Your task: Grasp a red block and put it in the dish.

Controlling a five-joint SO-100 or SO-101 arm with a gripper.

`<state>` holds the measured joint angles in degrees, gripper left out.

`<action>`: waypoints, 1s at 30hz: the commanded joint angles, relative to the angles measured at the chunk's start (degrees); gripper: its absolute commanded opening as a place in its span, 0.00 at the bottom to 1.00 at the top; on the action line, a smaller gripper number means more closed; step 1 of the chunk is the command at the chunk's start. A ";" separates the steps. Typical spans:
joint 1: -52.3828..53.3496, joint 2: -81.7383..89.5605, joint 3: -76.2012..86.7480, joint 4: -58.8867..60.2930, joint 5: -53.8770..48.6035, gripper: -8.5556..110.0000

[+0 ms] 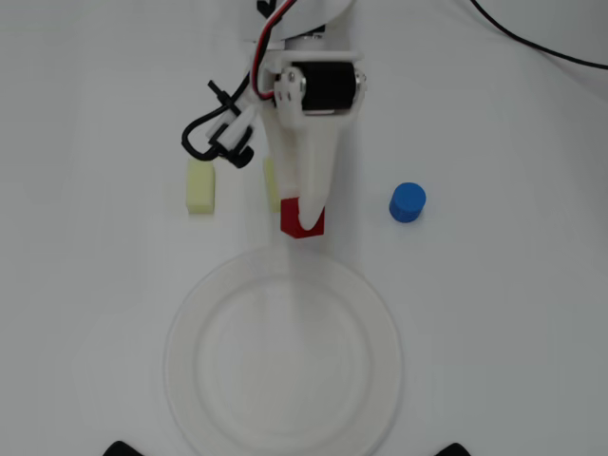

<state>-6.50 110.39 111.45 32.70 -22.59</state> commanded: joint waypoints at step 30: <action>-0.62 -36.30 -23.47 2.64 -1.76 0.14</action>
<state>-6.68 73.30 91.23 34.63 -23.91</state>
